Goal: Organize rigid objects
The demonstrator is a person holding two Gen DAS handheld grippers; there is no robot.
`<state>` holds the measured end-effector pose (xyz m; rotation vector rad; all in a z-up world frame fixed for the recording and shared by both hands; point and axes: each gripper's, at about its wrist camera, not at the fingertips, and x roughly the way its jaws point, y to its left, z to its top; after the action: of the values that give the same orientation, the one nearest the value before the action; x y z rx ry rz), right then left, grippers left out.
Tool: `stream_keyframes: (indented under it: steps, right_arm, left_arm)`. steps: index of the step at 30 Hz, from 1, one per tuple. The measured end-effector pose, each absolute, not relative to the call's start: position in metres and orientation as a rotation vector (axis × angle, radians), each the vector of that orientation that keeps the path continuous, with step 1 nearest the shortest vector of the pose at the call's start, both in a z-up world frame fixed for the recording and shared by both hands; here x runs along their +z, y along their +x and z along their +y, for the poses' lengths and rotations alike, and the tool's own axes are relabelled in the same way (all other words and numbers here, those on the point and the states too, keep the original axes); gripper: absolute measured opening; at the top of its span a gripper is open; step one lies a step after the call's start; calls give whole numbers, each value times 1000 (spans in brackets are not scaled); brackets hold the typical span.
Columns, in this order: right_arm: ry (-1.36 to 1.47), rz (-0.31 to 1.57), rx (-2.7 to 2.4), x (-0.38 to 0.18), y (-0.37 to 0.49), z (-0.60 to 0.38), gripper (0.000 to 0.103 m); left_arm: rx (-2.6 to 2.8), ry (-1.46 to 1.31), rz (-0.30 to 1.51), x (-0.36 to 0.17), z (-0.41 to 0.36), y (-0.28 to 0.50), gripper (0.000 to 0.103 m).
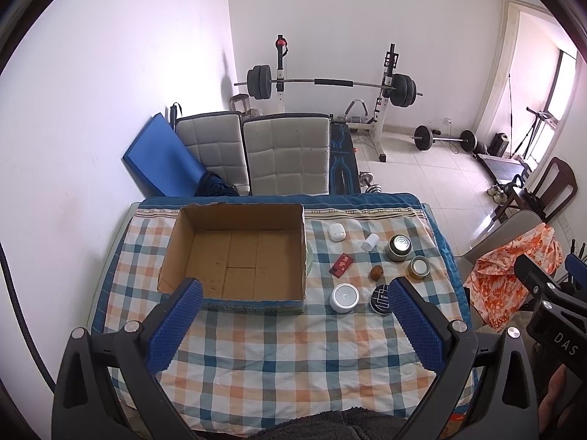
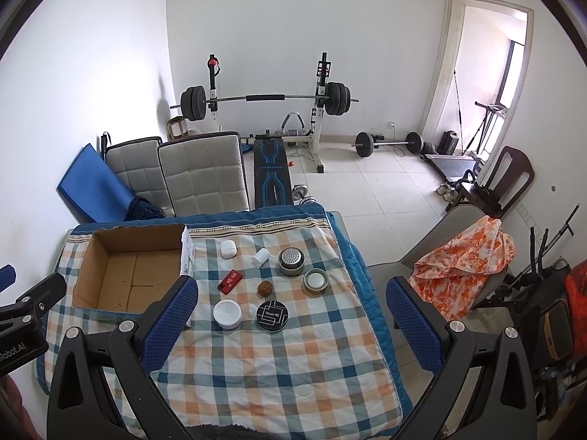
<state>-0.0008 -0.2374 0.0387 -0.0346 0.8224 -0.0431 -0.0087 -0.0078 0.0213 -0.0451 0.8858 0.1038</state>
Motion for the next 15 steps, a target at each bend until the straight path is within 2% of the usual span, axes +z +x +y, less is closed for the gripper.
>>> stream_keyframes:
  steps: [15]
  right_arm:
    - [-22,866,-53,27,16,-251,103]
  left_arm:
    - [92,-51,941,0,-20,8,103]
